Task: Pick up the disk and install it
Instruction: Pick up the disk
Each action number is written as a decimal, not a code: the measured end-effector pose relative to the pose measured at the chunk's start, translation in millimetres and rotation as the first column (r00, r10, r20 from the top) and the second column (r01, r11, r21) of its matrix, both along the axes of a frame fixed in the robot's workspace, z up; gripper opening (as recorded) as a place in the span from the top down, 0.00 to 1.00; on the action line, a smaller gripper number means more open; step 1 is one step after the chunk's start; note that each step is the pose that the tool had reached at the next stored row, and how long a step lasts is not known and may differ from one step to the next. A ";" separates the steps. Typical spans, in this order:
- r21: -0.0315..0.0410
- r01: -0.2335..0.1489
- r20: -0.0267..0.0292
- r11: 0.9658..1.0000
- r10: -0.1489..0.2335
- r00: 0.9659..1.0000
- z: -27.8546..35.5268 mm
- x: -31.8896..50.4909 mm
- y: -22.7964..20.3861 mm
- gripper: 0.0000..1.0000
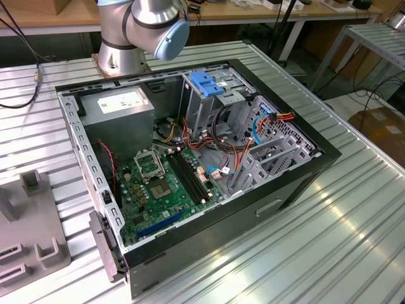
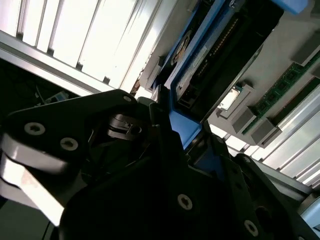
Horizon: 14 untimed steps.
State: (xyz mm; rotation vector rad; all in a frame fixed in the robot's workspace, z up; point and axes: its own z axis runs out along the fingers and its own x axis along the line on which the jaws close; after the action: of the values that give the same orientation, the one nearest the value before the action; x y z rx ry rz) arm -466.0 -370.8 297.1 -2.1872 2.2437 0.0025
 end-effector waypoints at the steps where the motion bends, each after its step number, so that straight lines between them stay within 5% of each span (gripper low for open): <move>1: 0.000 0.000 0.000 1.000 0.000 1.000 0.0 0.0 0.0 0.63; 14: 0.000 0.000 0.000 1.000 0.000 1.000 -0.1 0.0 0.0 0.63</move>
State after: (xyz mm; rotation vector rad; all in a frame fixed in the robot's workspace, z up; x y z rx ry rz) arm -466.0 -370.8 296.9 -2.1872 2.2436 0.0024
